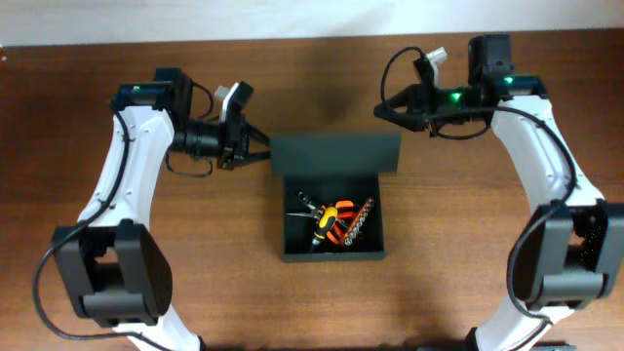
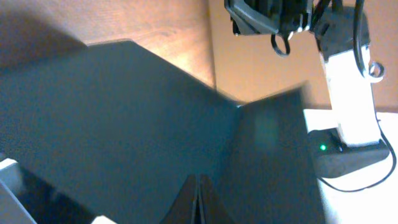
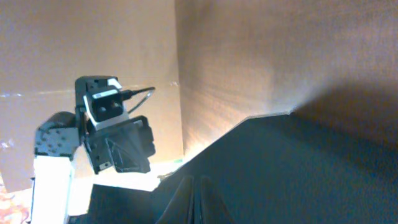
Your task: Pack container
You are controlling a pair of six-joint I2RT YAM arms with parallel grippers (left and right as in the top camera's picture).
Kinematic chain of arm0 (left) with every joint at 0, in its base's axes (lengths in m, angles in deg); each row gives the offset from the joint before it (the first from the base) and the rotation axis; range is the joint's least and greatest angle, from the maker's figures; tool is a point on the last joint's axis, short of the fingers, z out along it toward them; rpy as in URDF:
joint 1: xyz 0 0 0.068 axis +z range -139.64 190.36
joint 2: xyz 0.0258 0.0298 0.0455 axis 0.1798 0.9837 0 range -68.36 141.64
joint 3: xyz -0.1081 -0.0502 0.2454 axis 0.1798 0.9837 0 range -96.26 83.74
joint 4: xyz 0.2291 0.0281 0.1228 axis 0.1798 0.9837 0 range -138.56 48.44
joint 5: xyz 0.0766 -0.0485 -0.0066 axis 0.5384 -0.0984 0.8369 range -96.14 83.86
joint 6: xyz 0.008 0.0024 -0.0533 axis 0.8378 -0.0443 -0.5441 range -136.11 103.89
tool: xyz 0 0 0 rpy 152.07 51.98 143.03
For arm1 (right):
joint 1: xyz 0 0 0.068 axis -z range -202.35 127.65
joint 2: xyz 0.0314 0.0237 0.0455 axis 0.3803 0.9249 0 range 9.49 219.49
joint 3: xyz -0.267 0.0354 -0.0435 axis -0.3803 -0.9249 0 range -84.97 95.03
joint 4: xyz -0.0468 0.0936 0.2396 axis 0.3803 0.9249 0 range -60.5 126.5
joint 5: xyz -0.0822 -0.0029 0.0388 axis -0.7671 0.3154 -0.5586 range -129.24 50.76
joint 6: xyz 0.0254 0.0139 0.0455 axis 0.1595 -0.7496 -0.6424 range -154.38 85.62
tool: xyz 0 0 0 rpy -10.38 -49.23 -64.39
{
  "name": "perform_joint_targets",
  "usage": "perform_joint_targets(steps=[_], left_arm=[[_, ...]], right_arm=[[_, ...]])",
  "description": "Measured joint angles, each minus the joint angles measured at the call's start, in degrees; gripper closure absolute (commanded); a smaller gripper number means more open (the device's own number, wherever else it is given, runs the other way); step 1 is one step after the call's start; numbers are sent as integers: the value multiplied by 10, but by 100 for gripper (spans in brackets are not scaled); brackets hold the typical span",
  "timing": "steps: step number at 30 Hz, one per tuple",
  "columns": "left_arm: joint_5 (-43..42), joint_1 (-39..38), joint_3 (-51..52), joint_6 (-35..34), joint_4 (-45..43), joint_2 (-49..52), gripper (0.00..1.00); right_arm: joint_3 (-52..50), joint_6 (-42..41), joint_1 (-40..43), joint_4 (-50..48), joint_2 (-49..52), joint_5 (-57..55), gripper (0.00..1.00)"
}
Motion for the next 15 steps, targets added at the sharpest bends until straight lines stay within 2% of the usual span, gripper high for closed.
perform_joint_targets(steps=[5,9,11,15], left_arm=[[3,0,0,52,49,-31,98],[39,0,0,71,44,-56,98],[77,0,0,64,24,-66,98],[207,3,0,5,-20,-89,98]], right_arm=[[0,41,0,63,-45,-21,96],[0,66,0,103,-92,-70,96],[0,72,0,116,-114,-104,96],[0,81,0,145,-158,-181,96]])
